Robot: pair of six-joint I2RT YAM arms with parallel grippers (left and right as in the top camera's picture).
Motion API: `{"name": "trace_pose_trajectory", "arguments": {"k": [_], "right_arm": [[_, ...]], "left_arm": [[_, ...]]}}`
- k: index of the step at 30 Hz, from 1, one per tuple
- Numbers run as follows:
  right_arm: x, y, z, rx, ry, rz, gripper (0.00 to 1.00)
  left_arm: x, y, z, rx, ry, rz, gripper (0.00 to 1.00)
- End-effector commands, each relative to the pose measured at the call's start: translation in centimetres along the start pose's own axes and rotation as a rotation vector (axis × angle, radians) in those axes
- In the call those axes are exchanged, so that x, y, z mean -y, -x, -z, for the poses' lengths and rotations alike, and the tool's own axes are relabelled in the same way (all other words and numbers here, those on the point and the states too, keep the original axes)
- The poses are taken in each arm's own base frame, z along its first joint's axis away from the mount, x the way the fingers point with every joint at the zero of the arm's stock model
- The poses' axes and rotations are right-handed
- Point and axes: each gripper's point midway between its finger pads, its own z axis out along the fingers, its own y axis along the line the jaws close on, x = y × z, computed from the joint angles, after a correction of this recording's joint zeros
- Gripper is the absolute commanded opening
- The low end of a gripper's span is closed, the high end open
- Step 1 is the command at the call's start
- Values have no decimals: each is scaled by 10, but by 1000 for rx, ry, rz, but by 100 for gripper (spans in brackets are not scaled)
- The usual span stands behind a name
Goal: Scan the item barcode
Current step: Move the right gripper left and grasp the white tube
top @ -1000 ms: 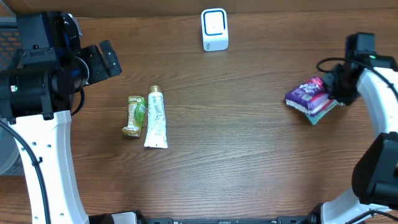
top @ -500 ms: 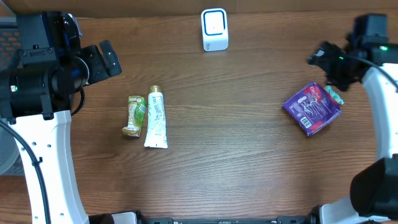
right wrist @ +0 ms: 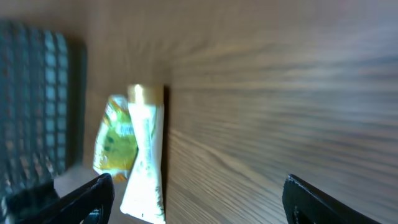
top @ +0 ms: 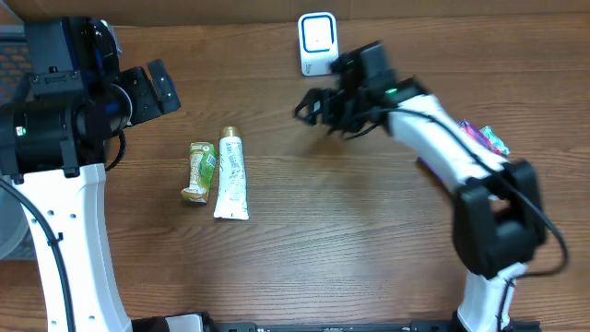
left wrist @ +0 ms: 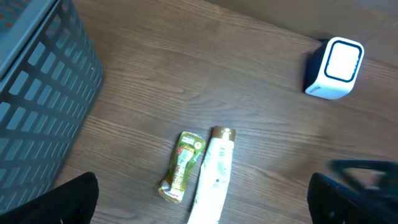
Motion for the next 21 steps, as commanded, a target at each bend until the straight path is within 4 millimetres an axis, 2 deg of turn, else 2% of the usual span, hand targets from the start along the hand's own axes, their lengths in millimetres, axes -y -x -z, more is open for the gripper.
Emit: {"name": "trace_pose_trajectory", "arguments": {"k": [1,6,12,17,21], "right_arm": [[-18,-31,-40,-99,68,22,87],[-38,-52,-82,-126,114,97,82],[-55,-71,-113,-139,154,147,79],[-52,-86,-134,-168,154,122,76],[-51,-95,-150,-172,163,142,69]], "left_arm": [[-1,3,4,17,4,12,100],[-1,3,4,17,4,12,99],[-1,3,4,17,4,12,100],[-1,3,4,17,4,12,100],[-1,3,4,17,4,12,99]]}}
